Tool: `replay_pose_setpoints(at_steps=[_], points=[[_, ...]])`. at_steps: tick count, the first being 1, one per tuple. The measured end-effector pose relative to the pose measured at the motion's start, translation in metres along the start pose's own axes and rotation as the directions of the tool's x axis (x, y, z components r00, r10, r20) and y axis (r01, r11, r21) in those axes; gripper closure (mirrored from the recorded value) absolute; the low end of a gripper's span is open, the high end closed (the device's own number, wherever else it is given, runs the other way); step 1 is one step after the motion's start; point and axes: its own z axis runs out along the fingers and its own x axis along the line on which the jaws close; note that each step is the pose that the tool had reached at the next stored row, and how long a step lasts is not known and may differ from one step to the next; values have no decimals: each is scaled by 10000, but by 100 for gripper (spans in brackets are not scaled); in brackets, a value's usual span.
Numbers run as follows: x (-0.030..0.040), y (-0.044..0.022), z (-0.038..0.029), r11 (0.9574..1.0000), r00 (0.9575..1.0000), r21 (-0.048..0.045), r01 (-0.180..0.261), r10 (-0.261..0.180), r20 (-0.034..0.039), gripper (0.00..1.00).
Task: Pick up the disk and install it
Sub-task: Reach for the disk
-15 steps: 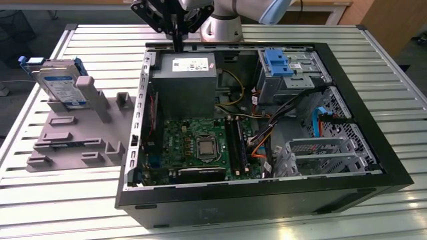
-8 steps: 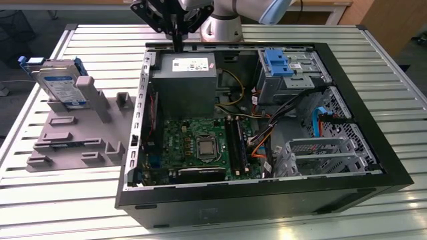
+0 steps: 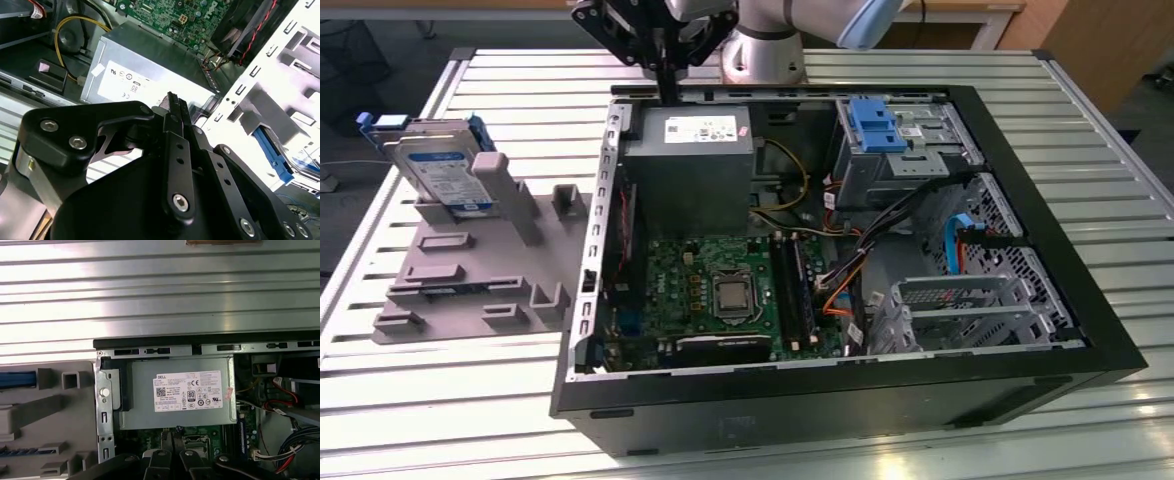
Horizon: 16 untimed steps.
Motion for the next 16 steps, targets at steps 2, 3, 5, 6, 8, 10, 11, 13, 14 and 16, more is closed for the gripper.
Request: replay_pose_setpoints(at_steps=[2,3,5,6,8,10,11,13,14,16], points=[[28,-2,1,10000,10000,0,0,0,0,85],[41,-3,1,10000,10000,0,0,0,0,85],[59,-4,2,10000,10000,-1,-1,1,0,85],[66,-4,3,10000,10000,-1,0,0,1,85],[78,-4,3,10000,10000,0,-1,1,-1,85],[89,-4,4,10000,10000,0,-1,1,-1,86],[99,-5,4,10000,10000,1,-1,1,-1,86],[123,-4,4,10000,10000,0,-1,1,0,89],[136,-3,4,10000,10000,0,-1,1,-1,89],[161,-2,5,10000,10000,-1,-1,1,1,89]])
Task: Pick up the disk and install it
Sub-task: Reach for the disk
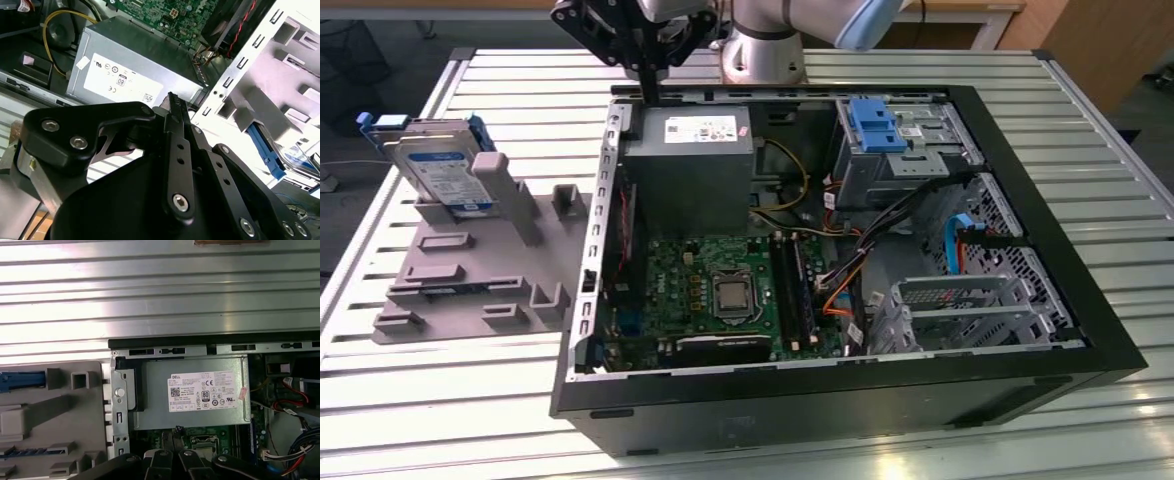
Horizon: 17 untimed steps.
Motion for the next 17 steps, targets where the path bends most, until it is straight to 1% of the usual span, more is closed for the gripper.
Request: replay_pose_setpoints(at_steps=[5,17], points=[[48,5,0,10000,10000,2,1,-1,-2,89],[78,4,1,10000,10000,1,0,0,-1,89]])
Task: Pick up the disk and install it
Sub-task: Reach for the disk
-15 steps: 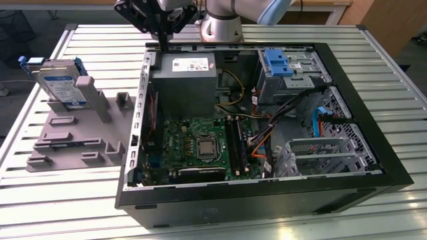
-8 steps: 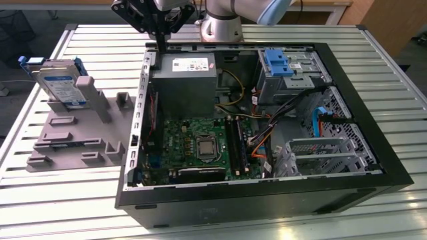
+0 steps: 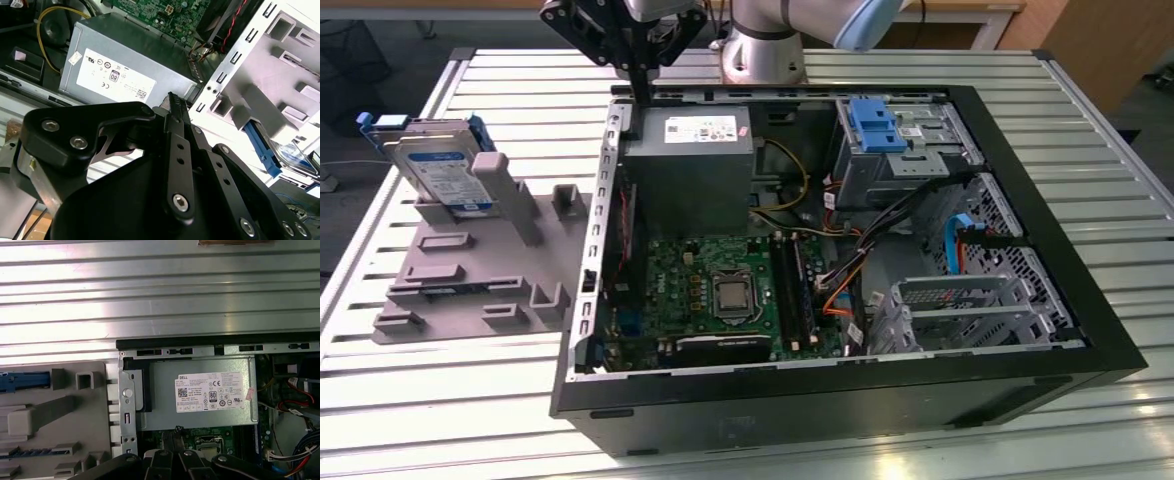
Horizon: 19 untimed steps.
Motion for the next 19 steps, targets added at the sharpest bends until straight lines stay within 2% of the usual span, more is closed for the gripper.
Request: replay_pose_setpoints(at_steps=[19], points=[[65,-1,-1,10000,10000,1,1,-1,-1,89]])
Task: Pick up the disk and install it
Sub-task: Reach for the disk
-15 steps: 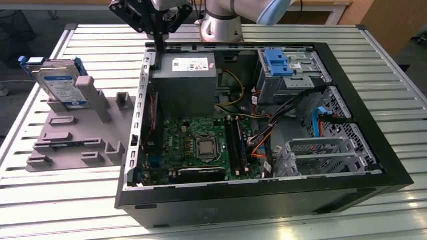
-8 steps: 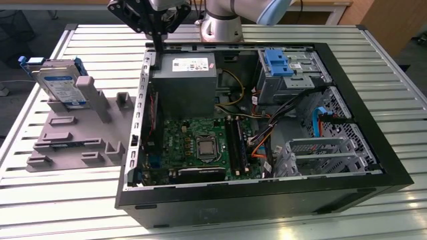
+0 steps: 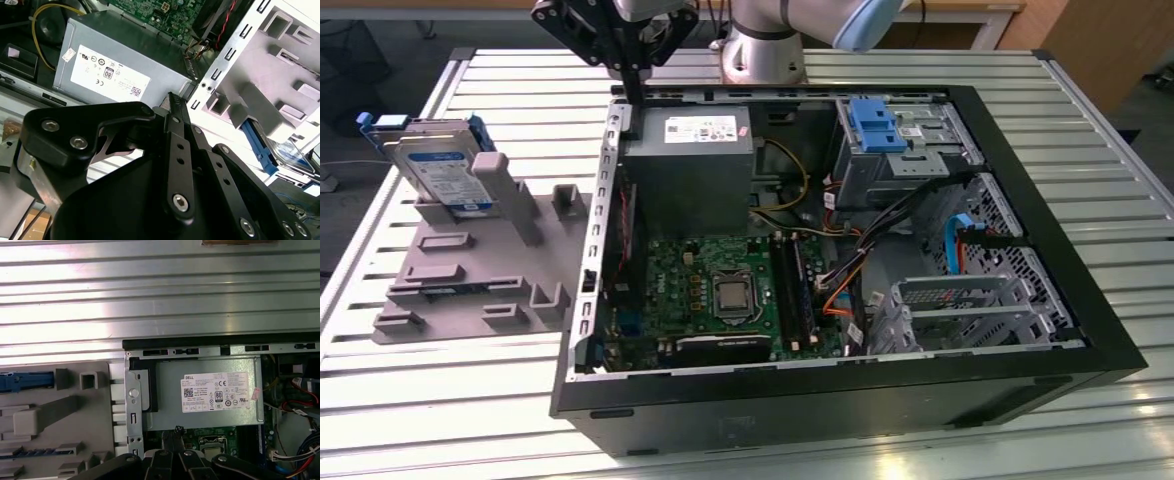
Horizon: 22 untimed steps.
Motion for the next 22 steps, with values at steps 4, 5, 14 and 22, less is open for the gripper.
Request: replay_pose_setpoints(at_steps=[4,5,14,22], points=[[3,0,0,10000,10000,0,-1,1,0,89],[5,0,0,10000,10000,0,-2,2,0,89],[32,-2,0,10000,10000,0,-1,1,0,89],[67,-5,2,10000,10000,0,-1,1,1,89]])
